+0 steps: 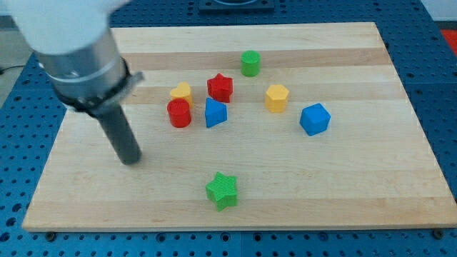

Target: Separate the yellow heart and red circle

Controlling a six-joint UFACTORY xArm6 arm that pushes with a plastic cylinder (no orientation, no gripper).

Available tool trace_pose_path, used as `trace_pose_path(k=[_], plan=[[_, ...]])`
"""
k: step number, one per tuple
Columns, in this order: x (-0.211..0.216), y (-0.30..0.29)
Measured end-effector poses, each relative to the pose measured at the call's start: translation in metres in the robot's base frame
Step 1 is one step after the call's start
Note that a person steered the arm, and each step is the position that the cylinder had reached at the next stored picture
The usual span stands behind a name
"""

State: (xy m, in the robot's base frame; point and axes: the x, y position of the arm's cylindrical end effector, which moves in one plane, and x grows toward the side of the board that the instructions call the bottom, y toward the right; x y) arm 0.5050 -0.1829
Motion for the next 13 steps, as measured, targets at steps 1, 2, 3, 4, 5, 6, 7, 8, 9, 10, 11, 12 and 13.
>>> trace_pose_path(k=[1,2,3,4,5,6,7,8,9,10,11,12,13], plan=[[-0.060,-0.001],[-0.110,0.005],[-0.153,0.009],[-0.157,0.060],[-0.151,0.095],[-0.146,0.098],[-0.133,0.087],[-0.113,0.087],[-0.100,0.087],[-0.089,0.080],[-0.073,0.074],[-0.067,0.062],[-0.067,0.061]])
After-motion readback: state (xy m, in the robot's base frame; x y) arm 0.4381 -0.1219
